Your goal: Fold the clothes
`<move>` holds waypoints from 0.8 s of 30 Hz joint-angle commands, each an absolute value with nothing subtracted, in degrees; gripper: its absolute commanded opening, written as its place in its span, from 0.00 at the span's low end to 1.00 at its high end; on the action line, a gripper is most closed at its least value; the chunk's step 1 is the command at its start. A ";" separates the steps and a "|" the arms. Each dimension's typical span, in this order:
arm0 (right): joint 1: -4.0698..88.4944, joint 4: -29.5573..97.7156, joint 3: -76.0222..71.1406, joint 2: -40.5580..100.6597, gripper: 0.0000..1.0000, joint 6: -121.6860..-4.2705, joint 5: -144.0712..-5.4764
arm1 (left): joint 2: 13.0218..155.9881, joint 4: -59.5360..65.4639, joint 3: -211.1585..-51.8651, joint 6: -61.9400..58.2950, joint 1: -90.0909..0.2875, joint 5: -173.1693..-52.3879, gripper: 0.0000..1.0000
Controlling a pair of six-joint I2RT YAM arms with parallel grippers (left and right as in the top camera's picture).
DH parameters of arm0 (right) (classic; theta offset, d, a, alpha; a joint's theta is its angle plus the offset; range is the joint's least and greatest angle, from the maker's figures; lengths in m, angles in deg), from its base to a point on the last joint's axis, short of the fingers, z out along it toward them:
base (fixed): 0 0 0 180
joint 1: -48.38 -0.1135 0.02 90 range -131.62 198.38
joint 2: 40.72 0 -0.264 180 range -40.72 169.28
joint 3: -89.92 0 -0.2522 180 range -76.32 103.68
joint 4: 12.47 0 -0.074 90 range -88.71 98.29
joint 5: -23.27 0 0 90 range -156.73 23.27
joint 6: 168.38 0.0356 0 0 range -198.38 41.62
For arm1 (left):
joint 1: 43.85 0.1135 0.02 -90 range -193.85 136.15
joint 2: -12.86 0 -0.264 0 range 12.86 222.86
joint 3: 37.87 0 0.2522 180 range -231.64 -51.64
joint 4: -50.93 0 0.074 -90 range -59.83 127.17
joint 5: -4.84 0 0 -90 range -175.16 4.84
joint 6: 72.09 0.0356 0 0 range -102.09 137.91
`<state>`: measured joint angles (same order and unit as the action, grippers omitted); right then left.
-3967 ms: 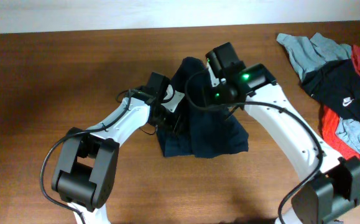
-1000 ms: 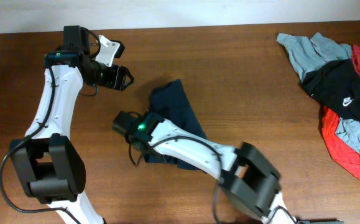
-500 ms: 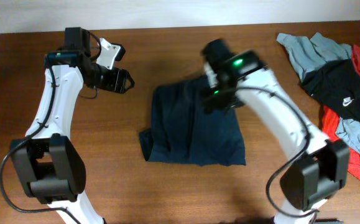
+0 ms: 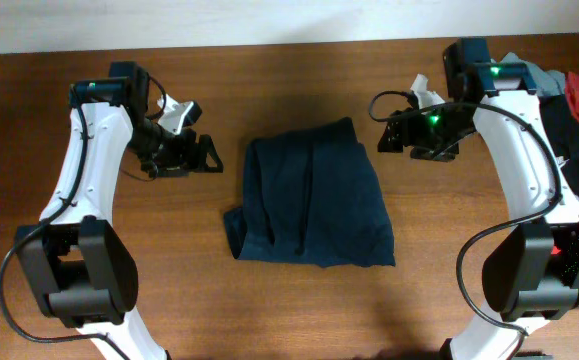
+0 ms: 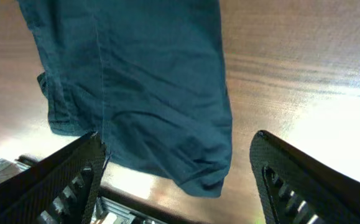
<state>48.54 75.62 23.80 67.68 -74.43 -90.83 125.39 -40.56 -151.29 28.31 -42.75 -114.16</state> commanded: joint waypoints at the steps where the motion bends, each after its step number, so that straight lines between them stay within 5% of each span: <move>1: 48.82 76.56 23.54 67.92 0.79 -76.51 -92.66 | 125.67 -42.12 -152.19 27.80 -42.53 -115.36 0.84; 7: 48.82 78.39 23.41 68.16 0.85 -76.42 -83.96 | 125.67 -43.86 -152.19 28.18 -43.19 -115.40 0.85; 11: 48.87 77.61 22.03 68.88 0.87 -73.45 -74.11 | 125.67 -45.20 -152.19 28.72 -44.50 -115.38 0.72; 13: 48.76 76.97 19.58 70.32 0.77 -73.40 -73.54 | 125.28 -46.05 -152.21 29.07 -44.58 -115.38 0.63; 19: 48.30 69.00 9.81 73.78 0.44 -63.24 -74.44 | 114.26 -44.67 -152.21 28.35 -41.37 -107.88 0.64; 24: 40.26 57.65 2.73 73.82 0.43 -62.80 -83.05 | 100.82 -44.83 -152.21 23.63 -36.04 -100.12 0.70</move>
